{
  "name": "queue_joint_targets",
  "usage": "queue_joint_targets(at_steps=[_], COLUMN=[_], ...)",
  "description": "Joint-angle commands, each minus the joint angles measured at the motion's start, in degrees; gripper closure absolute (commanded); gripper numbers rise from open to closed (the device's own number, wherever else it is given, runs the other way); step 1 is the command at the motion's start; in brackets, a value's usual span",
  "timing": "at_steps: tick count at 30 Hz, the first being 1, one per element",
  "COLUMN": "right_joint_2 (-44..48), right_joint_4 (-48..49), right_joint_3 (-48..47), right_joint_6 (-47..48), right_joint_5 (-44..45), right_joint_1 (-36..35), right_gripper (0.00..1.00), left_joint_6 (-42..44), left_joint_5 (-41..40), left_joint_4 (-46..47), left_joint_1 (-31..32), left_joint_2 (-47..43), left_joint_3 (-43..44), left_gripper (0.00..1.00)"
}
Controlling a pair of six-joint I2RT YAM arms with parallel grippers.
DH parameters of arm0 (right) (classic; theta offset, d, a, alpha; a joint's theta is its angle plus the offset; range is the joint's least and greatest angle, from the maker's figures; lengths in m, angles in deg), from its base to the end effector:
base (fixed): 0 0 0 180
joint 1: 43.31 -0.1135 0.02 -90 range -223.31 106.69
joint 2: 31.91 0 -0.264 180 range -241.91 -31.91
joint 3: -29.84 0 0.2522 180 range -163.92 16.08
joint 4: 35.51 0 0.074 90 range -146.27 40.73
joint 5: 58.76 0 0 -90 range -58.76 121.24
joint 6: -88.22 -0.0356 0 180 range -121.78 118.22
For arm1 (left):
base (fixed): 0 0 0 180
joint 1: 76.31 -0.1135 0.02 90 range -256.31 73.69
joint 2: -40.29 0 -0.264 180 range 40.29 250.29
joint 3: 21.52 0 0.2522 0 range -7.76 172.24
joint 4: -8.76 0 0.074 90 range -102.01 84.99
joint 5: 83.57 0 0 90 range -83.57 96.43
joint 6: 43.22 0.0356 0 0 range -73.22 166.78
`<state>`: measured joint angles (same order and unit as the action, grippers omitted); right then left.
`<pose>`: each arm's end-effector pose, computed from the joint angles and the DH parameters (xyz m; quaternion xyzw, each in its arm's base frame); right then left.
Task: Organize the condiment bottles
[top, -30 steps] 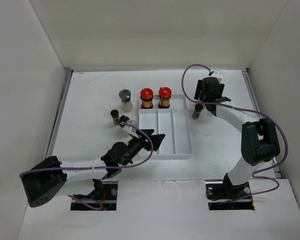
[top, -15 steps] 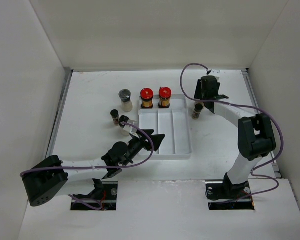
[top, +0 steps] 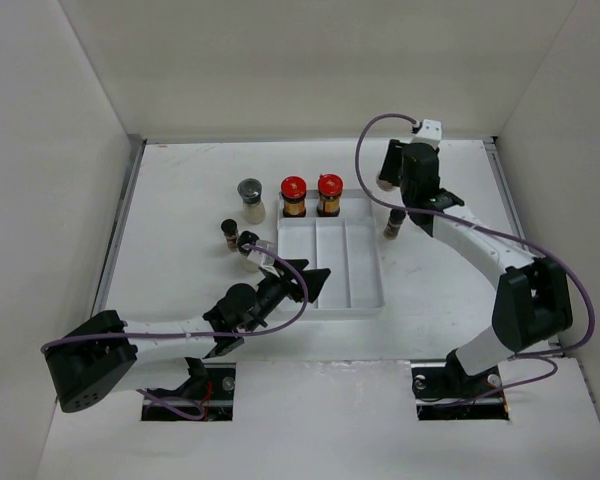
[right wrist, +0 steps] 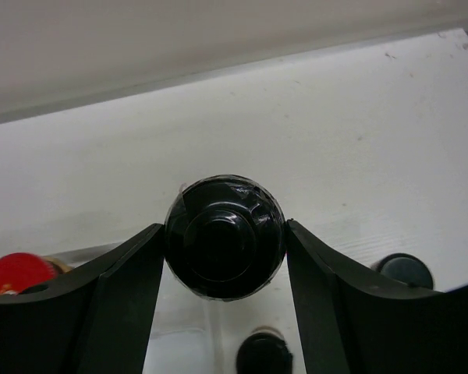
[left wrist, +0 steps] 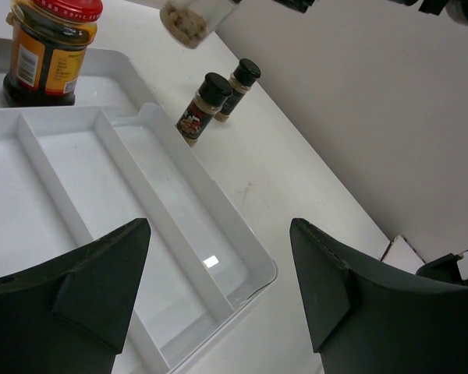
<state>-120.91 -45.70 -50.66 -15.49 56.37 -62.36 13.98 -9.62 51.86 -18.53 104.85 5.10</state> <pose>0.3504 0.1050 0.3061 0.0897 0.7981 -0.0091 0.5957 0.1220 -0.1752 0.2066 0.0438 0.6744 -0.4532 0.5812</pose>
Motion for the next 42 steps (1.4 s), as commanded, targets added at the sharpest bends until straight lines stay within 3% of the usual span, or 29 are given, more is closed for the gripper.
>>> queue_joint_targets(at_steps=[1,9,20,25,34,36,40,42], right_joint_2=[0.5,-7.5,-13.7,-14.8,-5.4,-1.6,3.5,5.0], right_joint_4=[5.5,5.8,6.0,6.1,3.4,3.7,2.9,2.5], right_joint_3=[-2.4,-6.1,-5.9,-5.6,-3.0,0.3,7.0,9.9], right_joint_6=[-1.0,-2.9,-3.1,-2.8,-2.6,-2.9,-3.1,-3.2], right_joint_5=[0.1,-0.6,1.0,2.4,4.0,4.0,5.1,5.6], right_joint_1=[-4.0,-10.2,-10.4,-10.4,-10.4,-10.2,-8.3,-7.6], right_gripper=[0.50,0.49,0.48,0.25,0.15,0.20,0.53,0.53], left_joint_6=[-0.1,0.1,-0.1,-0.1,-0.3,-0.3,-0.3,-0.3], left_joint_5=[0.1,0.1,0.1,-0.1,0.1,0.1,0.1,0.2], left_joint_4=[3.4,3.4,3.4,3.4,3.6,3.7,3.7,3.7], left_joint_1=[-0.3,-0.3,-0.3,-0.3,-0.3,-0.3,-0.3,-0.2], left_joint_2=[-0.1,-0.7,-0.1,0.4,0.6,0.2,0.6,0.0], left_joint_3=[0.8,0.6,0.6,0.7,0.8,0.7,0.8,0.7], left_gripper=[0.29,0.29,0.29,0.28,0.28,0.28,0.29,0.29])
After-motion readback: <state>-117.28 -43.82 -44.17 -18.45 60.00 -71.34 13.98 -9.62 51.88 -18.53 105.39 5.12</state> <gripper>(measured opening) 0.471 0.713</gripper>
